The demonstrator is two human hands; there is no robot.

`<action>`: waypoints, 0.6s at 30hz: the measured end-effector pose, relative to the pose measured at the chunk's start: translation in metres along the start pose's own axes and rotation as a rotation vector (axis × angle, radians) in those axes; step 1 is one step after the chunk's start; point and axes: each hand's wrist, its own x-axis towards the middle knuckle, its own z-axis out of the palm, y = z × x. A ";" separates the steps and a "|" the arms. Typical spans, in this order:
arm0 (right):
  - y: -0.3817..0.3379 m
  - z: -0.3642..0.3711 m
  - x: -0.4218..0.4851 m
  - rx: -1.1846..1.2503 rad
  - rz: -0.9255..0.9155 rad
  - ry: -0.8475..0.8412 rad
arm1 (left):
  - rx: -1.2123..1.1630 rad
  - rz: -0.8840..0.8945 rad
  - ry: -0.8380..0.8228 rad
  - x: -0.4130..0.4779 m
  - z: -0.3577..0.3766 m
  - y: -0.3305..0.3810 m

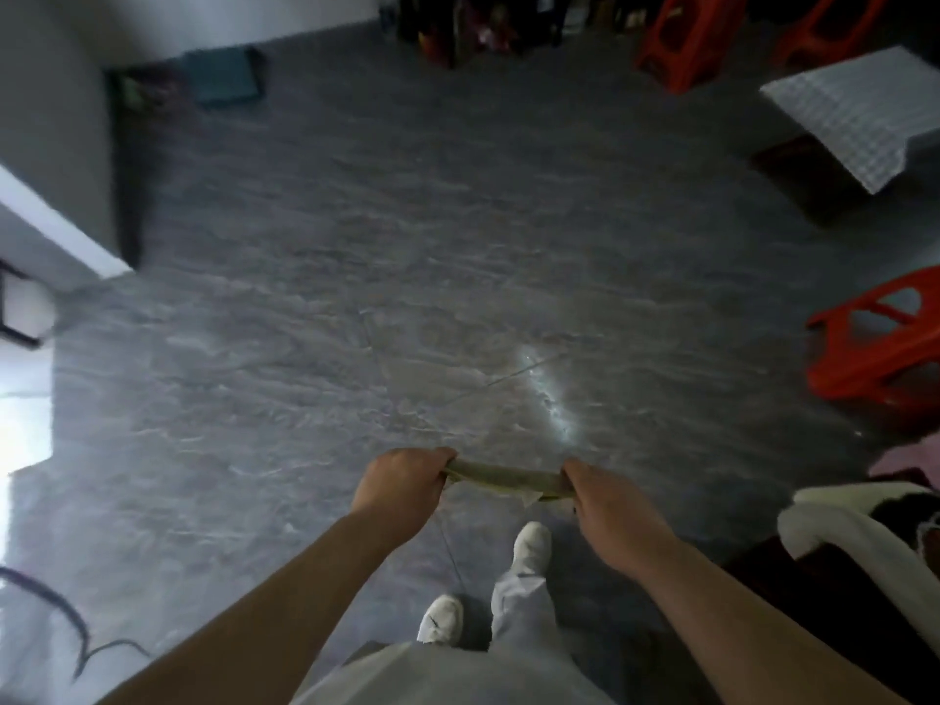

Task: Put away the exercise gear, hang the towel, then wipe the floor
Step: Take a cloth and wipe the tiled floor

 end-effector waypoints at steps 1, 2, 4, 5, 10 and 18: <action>0.003 -0.003 0.014 0.008 -0.013 -0.009 | -0.002 -0.030 -0.008 0.008 -0.004 -0.002; 0.005 -0.006 0.029 0.015 -0.025 -0.014 | 0.002 -0.057 -0.011 0.017 -0.007 -0.004; 0.011 -0.012 0.058 0.020 -0.055 -0.033 | 0.013 -0.121 -0.002 0.031 -0.013 -0.006; 0.013 -0.018 0.071 0.024 -0.076 -0.042 | 0.014 -0.156 0.001 0.037 -0.016 -0.006; 0.011 -0.052 0.140 -0.016 -0.225 -0.115 | -0.003 -0.269 0.053 0.064 -0.029 -0.012; -0.011 -0.071 0.235 -0.039 -0.292 -0.209 | -0.146 -0.368 0.085 0.108 -0.040 -0.050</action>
